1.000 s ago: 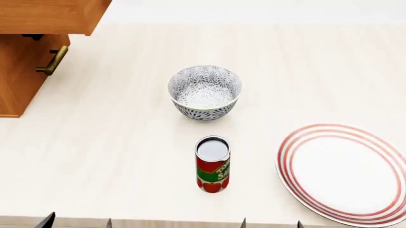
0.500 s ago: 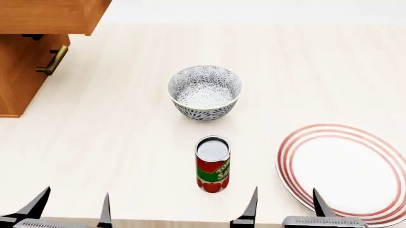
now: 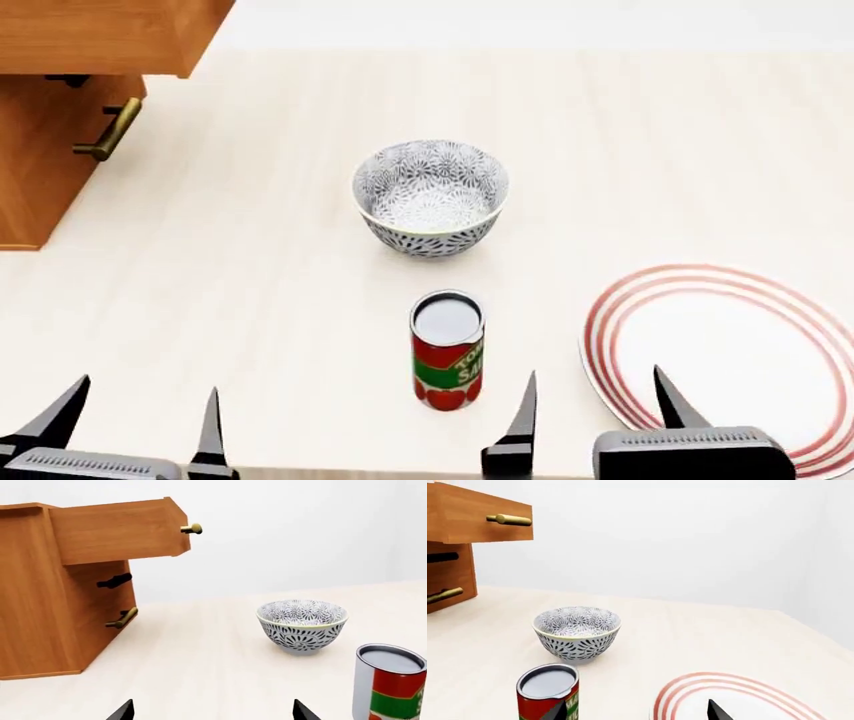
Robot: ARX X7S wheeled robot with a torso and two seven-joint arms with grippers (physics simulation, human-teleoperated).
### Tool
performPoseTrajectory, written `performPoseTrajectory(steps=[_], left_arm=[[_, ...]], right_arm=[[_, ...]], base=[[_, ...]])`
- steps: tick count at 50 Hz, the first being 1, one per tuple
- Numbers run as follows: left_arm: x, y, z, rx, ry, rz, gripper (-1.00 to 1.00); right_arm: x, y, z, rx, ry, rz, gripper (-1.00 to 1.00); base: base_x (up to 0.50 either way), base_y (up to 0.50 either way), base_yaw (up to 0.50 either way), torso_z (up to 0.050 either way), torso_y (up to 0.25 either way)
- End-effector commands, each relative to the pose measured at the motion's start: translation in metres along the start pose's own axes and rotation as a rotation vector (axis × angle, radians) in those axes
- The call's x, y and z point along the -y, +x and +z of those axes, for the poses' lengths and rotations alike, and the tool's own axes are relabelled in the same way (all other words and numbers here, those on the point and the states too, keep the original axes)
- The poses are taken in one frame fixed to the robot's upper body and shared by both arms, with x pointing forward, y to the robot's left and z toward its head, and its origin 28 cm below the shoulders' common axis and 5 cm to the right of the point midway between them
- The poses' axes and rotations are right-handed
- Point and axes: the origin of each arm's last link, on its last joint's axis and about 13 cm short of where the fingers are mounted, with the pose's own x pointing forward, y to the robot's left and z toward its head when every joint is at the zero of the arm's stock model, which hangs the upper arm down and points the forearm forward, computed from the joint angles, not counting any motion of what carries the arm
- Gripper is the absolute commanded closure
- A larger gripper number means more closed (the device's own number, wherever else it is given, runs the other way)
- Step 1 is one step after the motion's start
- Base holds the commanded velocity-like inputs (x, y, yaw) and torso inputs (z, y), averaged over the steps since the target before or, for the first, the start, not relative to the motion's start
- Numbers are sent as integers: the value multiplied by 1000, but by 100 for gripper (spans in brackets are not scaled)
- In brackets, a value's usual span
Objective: Put the bowl on the plate.
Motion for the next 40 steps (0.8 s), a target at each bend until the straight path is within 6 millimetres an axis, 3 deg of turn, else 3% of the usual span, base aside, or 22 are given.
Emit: performPoseTrajectory(steps=[1, 9, 11, 13, 14, 20, 35, 37, 40], left_arm=[[-2, -2, 4, 14, -6, 12, -100], [-3, -1, 5, 15, -19, 20, -100], [-2, -1, -11, 15, -23, 23, -100], [-3, 0, -11, 16, -25, 27, -100], [-4, 0, -1, 15, -26, 27, -100], [-3, 1, -11, 14, -28, 30, -100], [-4, 2, -7, 20, -28, 33, -100], [-5, 3, 5, 21, -29, 32, -100], [-4, 3, 6, 23, -29, 30, -100]], right_arm=[[1, -2, 3, 10, -7, 11, -100], [2, -2, 5, 18, -11, 12, -100], [2, -1, 5, 19, -10, 12, -100], [2, 0, 5, 21, -9, 12, -100], [2, 0, 5, 21, -10, 12, -100], [2, 2, 7, 30, 7, 17, -100], [4, 2, 12, 47, 26, 32, -100], [5, 2, 12, 47, 25, 30, -100], [5, 2, 12, 46, 25, 24, -100]], base=[[66, 0, 0, 0, 0], [71, 0, 0, 0, 0], [74, 0, 0, 0, 0], [74, 0, 0, 0, 0], [86, 0, 0, 0, 0], [102, 0, 0, 0, 0], [120, 0, 0, 0, 0], [139, 0, 0, 0, 0], [143, 0, 0, 0, 0]])
